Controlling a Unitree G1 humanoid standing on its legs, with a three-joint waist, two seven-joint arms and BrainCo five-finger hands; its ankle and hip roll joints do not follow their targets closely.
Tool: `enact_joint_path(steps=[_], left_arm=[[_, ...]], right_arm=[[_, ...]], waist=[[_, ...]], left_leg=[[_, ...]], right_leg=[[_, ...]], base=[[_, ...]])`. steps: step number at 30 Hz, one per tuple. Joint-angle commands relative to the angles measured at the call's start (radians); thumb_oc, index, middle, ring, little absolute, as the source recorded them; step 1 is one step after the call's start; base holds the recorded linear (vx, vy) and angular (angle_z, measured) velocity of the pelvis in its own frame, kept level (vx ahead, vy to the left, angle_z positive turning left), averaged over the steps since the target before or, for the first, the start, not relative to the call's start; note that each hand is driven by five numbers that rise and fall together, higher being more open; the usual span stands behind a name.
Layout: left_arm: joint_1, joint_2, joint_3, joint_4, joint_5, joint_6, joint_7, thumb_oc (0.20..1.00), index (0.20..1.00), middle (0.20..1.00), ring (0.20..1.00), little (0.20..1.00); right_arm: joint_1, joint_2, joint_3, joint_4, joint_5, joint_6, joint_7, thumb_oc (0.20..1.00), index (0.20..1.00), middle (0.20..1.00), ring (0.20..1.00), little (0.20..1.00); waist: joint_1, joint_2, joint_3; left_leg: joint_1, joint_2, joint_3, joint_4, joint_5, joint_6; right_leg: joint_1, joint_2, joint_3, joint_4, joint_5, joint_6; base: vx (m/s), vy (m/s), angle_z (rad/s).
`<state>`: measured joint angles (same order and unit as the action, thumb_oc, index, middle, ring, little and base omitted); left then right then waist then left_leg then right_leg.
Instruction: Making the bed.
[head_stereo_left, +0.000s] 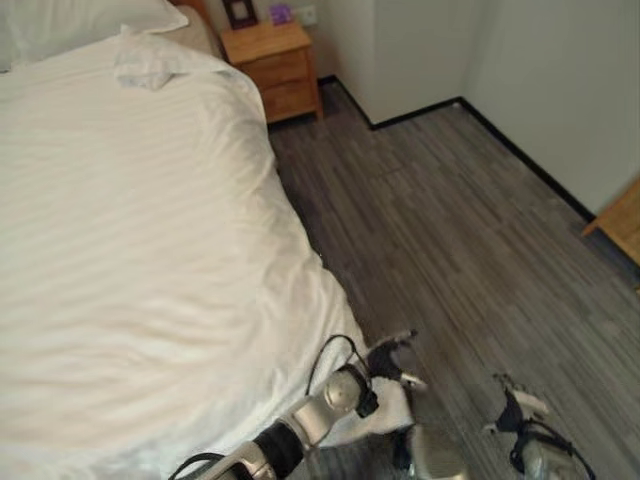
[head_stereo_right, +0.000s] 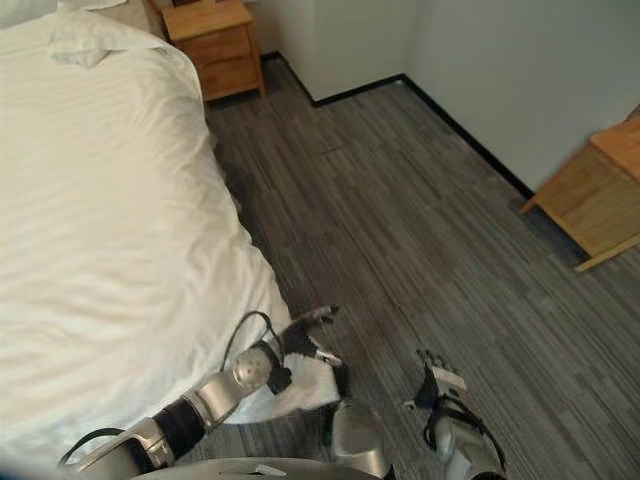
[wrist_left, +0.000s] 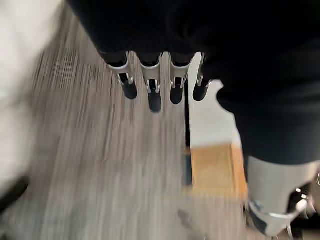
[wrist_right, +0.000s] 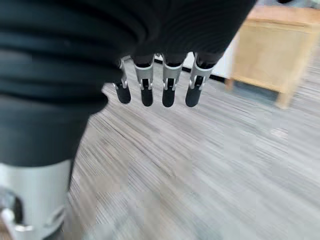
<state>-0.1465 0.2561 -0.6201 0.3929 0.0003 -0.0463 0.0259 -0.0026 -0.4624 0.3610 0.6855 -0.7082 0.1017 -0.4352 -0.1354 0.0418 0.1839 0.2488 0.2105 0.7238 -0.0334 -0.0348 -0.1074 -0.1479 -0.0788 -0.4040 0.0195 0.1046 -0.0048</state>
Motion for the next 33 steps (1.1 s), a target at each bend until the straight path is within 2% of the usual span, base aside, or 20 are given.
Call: enact_joint_path(steps=[1,3,5,6,7,9,10,12,13,14,18,19,23,24,25,26,27,28,30,33], left_arm=[[0.083,0.054,0.079,-0.098,-0.096,-0.055,0.064,1.0,1.0,1.0,1.0,1.0],[0.166,0.109,0.198,-0.16,-0.162,-0.055,0.065,1.0,1.0,1.0,1.0,1.0],[0.221,0.11,0.274,-0.192,-0.237,-0.063,0.088,1.0,1.0,1.0,1.0,1.0],[0.263,0.098,0.343,-0.182,-0.284,-0.088,0.112,1.0,1.0,1.0,1.0,1.0],[0.3,0.118,0.406,-0.239,-0.283,-0.079,0.135,1.0,1.0,1.0,1.0,1.0],[0.323,0.089,0.46,-0.245,-0.31,-0.083,0.152,1.0,1.0,1.0,1.0,1.0],[0.395,0.064,0.567,-0.279,-0.301,-0.081,0.215,1.0,1.0,1.0,1.0,1.0],[0.407,0.046,0.604,-0.294,-0.31,-0.104,0.247,1.0,1.0,1.0,1.0,1.0],[0.468,0.034,0.683,-0.331,-0.285,-0.116,0.268,1.0,1.0,1.0,1.0,1.0],[0.475,0.03,0.713,-0.342,-0.282,-0.118,0.283,1.0,1.0,1.0,1.0,1.0],[0.462,0.035,0.801,-0.324,-0.276,-0.122,0.321,1.0,1.0,1.0,1.0,1.0],[0.464,0.039,0.838,-0.323,-0.283,-0.124,0.327,1.0,1.0,1.0,1.0,1.0],[0.445,0.058,0.854,-0.298,-0.312,-0.116,0.316,1.0,1.0,1.0,1.0,1.0],[0.434,0.065,0.842,-0.284,-0.315,-0.115,0.319,1.0,1.0,1.0,1.0,1.0],[0.4,0.093,0.791,-0.256,-0.323,-0.118,0.312,1.0,1.0,1.0,1.0,1.0],[0.386,0.093,0.776,-0.228,-0.36,-0.123,0.306,1.0,1.0,1.0,1.0,1.0],[0.386,0.093,0.776,-0.228,-0.36,-0.123,0.306,1.0,1.0,1.0,1.0,1.0],[0.395,0.102,0.787,-0.227,-0.417,-0.124,0.28,1.0,1.0,1.0,1.0,1.0],[0.396,0.098,0.767,-0.222,-0.424,-0.128,0.278,1.0,1.0,1.0,1.0,1.0],[0.418,0.091,0.726,-0.168,-0.438,-0.126,0.198,1.0,1.0,1.0,1.0,1.0]], right_arm=[[-0.007,-0.004,0.007,-0.058,-0.006,-0.01,-0.049,1.0,1.0,1.0,1.0,1.0],[0.029,-0.041,-0.025,-0.214,0.024,-0.044,0.022,1.0,1.0,1.0,1.0,1.0],[0.053,-0.059,-0.039,-0.285,0.065,-0.081,0.002,1.0,1.0,1.0,1.0,1.0],[0.106,-0.021,-0.057,-0.224,0.251,-0.178,0.108,1.0,1.0,1.0,1.0,1.0],[0.058,-0.131,-0.094,-0.486,0.165,-0.153,0.064,1.0,1.0,1.0,1.0,1.0],[0.076,-0.135,-0.124,-0.555,0.2,-0.136,0.111,1.0,1.0,1.0,1.0,1.0],[0.081,-0.169,-0.213,-0.75,0.277,-0.156,0.094,1.0,1.0,1.0,1.0,1.0],[0.074,-0.138,-0.171,-0.629,0.288,-0.18,0.09,1.0,1.0,1.0,1.0,1.0],[0.054,-0.122,-0.182,-0.671,0.322,-0.196,0.12,0.517,0.517,0.517,0.517,0.517],[0.045,-0.112,-0.186,-0.698,0.365,-0.197,0.143,0.2,0.2,0.2,0.2,0.2],[0.004,-0.084,-0.191,-0.716,0.492,-0.197,0.187,0.2,0.2,0.2,0.2,0.2],[-0.026,-0.026,-0.18,-0.726,0.631,-0.215,0.225,0.2,0.2,0.2,0.2,0.2],[-0.115,0.078,-0.159,-0.718,0.849,-0.244,0.283,0.2,0.2,0.2,0.2,0.2],[-0.136,0.108,-0.151,-0.709,0.909,-0.259,0.284,0.2,0.2,0.2,0.2,0.2],[-0.144,0.127,-0.15,-0.704,1.018,-0.281,0.31,0.2,0.2,0.2,0.2,0.2],[-0.131,0.137,-0.157,-0.682,1.077,-0.3,0.286,0.2,0.2,0.2,0.2,0.2],[-0.131,0.137,-0.157,-0.682,1.077,-0.3,0.286,0.2,0.2,0.2,0.2,0.2],[-0.235,0.247,-0.138,-0.635,1.279,-0.349,0.316,0.2,0.2,0.2,0.2,0.2],[-0.241,0.268,-0.157,-0.613,1.321,-0.356,0.309,0.2,0.2,0.2,0.2,0.2],[-0.234,0.353,-0.207,-0.491,1.435,-0.412,0.292,0.2,0.2,0.2,0.2,0.2]], waist=[[0.01,-0.036,-0.035],[0.01,-0.019,-0.036],[0.024,0.005,-0.027],[0.037,0.016,-0.016],[0.052,0.01,-0.014],[0.056,0.003,-0.016],[0.079,-0.006,-0.017],[0.095,-0.009,-0.018],[0.12,-0.012,-0.03],[0.133,-0.016,-0.037],[0.171,-0.032,-0.048],[0.207,-0.041,-0.055],[0.239,-0.07,-0.036],[0.243,-0.077,-0.031],[0.207,-0.088,-0.02],[0.195,-0.092,-0.012],[0.196,-0.092,-0.012],[0.252,-0.093,-0.006],[0.254,-0.094,-0.003],[0.288,-0.074,-0.009]], left_leg=[[-0.071,0.008,-0.071,-0.046,0.024,0.001],[-0.059,0.051,-0.064,-0.041,0.08,-0.033],[-0.075,0.083,-0.1,-0.021,0.151,-0.057],[-0.101,0.094,-0.138,-0.011,0.228,-0.084],[-0.125,0.095,-0.182,-0.012,0.246,-0.095],[-0.144,0.088,-0.219,-0.012,0.239,-0.079],[-0.144,0.073,-0.212,0.048,0.18,-0.063],[-0.154,0.069,-0.131,0.11,0.143,-0.047],[-0.15,0.054,-0.1,0.083,0.11,-0.035],[-0.146,0.034,-0.118,0.066,0.084,-0.024],[-0.139,-0.011,-0.194,0.009,0.057,0.003],[-0.132,-0.034,-0.228,-0.016,0.043,0.018],[-0.133,-0.082,-0.316,-0.046,0.02,0.044],[-0.141,-0.083,-0.341,-0.049,0.016,0.049],[-0.157,-0.083,-0.396,-0.049,0.031,0.045],[-0.175,-0.087,-0.419,-0.049,0.047,0.048],[-0.175,-0.087,-0.419,-0.049,0.047,0.048],[-0.185,-0.095,-0.454,-0.054,0.031,0.052],[-0.192,-0.097,-0.475,-0.054,0.029,0.053],[-0.201,-0.114,-0.477,-0.054,0.031,0.051]], right_leg=[[0.133,-0.193,0.056,-0.105,-0.046,0.2],[0.149,-0.15,0.064,-0.107,-0.08,0.177],[0.177,-0.121,0.049,-0.107,-0.112,0.158],[0.189,-0.108,0.046,-0.107,-0.12,0.15],[0.195,-0.121,0.028,-0.107,-0.128,0.147],[0.199,-0.127,0.013,-0.107,-0.133,0.139],[0.22,-0.136,-0.056,-0.107,-0.128,0.131],[0.243,-0.138,-0.12,-0.098,-0.143,0.106],[0.267,-0.14,-0.166,-0.096,-0.137,0.106],[0.281,-0.146,-0.181,-0.094,-0.128,0.113],[0.323,-0.194,-0.26,-0.037,-0.116,0.133],[0.33,-0.227,-0.296,0.017,-0.111,0.142],[0.291,-0.304,-0.278,0.17,-0.068,0.189],[0.276,-0.296,-0.229,0.184,-0.07,0.191],[0.241,-0.213,-0.07,0.184,-0.154,0.155],[0.203,-0.147,0.057,0.129,-0.192,0.143],[0.202,-0.147,0.058,0.129,-0.192,0.143],[0.233,-0.182,0.062,0.109,-0.14,0.153],[0.237,-0.178,0.053,0.115,-0.159,0.141],[0.283,-0.167,-0.037,0.042,-0.17,0.145]], base=[[0.06,-0.346,-0.41],[0.05,-0.348,-0.24],[0.01,-0.262,-0.08],[-0.03,-0.157,0.02],[-0.07,-0.112,0.12],[-0.1,-0.114,0.4],[-0.17,-0.16,0.64],[-0.15,-0.131,0.86],[-0.03,0.001,1.42],[0.01,0.036,1.8],[0.03,0.161,1.12],[0.04,0.18,1.04],[0.07,0.118,1.04],[0.02,-0.037,1.55],[-0.02,-0.029,1.93],[-0.03,-0.012,1.91],[0.02,-0.063,2.17],[0.06,-0.088,1.96],[0.05,-0.05,0.6],[0.1,-0.013,0.25]])
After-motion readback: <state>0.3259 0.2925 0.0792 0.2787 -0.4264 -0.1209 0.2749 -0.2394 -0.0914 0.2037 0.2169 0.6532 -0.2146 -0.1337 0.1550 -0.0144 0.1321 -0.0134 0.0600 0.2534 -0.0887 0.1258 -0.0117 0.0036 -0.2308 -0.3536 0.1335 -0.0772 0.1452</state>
